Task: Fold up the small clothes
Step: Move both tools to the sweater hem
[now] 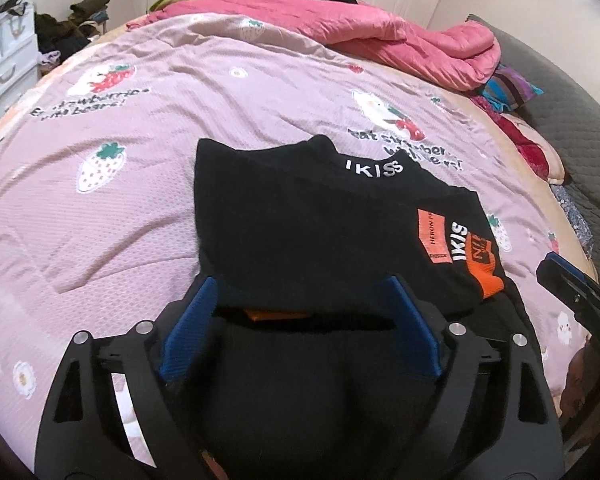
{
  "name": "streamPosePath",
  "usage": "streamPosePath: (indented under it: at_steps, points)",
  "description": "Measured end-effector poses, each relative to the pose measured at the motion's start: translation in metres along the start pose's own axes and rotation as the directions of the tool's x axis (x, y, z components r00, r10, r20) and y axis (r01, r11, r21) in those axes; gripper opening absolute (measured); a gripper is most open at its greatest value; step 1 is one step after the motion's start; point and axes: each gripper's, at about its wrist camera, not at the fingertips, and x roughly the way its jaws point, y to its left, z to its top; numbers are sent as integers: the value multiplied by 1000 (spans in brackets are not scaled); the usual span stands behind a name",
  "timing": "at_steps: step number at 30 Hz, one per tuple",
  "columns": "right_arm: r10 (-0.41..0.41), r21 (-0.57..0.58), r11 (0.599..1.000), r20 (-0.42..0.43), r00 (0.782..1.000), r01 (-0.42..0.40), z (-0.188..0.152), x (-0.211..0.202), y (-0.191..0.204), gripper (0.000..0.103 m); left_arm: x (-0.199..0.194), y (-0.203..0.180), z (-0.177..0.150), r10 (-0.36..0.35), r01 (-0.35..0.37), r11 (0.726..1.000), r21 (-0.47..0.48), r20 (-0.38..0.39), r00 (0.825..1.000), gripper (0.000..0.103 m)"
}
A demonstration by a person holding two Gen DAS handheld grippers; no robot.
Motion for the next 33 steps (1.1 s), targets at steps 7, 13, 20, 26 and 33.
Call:
streamPosePath:
  at_steps: [7,13,20,26,33]
  points:
    - [2,10,1000,17,1000,-2,-6,-17,-3,98,-21,-2,-10,45,-45,999,24,21,999,93]
    - [12,14,1000,27,1000,-13,-11,-27,-3,99,-33,-1,-20,60,-61,998,29,25,998,94]
    - [12,9,1000,39,999,-12,-20,-41,-4,99,-41,3,-34,70,-70,997,17,20,997,94]
    - [10,10,1000,30,999,-10,-32,-51,-8,99,-47,9,-48,82,-82,996,18,5,997,94]
    - [-12,6,1000,12,1000,12,-49,-60,-18,99,-51,15,-65,107,-106,994,24,-18,994,94]
